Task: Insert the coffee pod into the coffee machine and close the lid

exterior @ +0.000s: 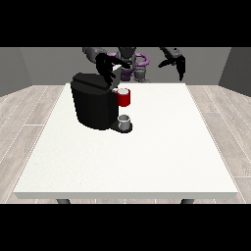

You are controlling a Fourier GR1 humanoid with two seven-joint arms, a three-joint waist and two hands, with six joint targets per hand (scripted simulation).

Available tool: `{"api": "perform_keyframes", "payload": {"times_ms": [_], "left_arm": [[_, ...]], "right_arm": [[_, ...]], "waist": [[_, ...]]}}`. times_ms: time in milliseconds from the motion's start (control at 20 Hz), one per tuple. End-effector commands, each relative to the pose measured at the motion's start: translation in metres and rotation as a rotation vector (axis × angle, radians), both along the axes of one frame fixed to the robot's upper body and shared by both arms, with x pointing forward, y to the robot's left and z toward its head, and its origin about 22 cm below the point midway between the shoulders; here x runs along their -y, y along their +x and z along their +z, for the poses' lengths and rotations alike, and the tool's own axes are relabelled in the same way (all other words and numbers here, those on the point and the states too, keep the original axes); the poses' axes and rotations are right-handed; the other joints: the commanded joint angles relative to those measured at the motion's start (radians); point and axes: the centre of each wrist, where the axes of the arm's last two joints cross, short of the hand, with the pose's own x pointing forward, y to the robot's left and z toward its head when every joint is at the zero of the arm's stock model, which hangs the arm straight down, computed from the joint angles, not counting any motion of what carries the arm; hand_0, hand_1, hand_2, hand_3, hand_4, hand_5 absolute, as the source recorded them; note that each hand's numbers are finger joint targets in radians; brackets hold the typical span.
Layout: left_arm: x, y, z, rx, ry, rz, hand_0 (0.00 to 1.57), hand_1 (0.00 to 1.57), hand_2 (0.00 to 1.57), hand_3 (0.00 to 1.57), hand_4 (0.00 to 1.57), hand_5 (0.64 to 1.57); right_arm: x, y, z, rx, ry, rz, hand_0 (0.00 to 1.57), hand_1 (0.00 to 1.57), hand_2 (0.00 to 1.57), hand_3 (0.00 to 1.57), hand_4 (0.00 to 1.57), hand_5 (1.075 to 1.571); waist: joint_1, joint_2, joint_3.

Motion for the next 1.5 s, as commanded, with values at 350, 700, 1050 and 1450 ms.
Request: {"api": "perform_keyframes", "payload": {"times_ms": [350,700,1050,1450], "left_arm": [[0.014,0.015,0.023,0.069,0.003,-0.089,0.0,0.0,0.0,0.0,0.44,1.571],[0.037,0.024,0.04,0.143,0.011,-0.172,0.0,0.0,0.0,0.0,0.43,1.571],[0.058,0.028,0.052,0.162,0.005,-0.251,0.0,0.0,0.0,0.0,0.42,1.571],[0.065,0.034,0.079,0.261,-0.001,-0.31,0.0,0.0,0.0,0.0,0.28,1.571]], "right_arm": [[-0.035,0.002,0.078,0.215,-0.029,0.08,0.0,0.0,0.0,0.0,0.1,1.571],[-0.028,-0.009,0.11,0.258,-0.07,0.033,0.0,0.0,0.0,0.0,0.0,1.571],[-0.004,-0.012,0.135,0.292,-0.124,-0.035,0.0,0.0,0.0,0.0,0.0,1.571],[-0.009,-0.006,0.154,0.397,-0.023,-0.004,0.0,0.0,0.0,0.0,0.0,1.571]], "waist": [[0.163,0.068,-0.0126],[0.253,0.125,-0.012],[0.353,0.177,-0.0115],[0.392,0.292,-0.0129]]}}
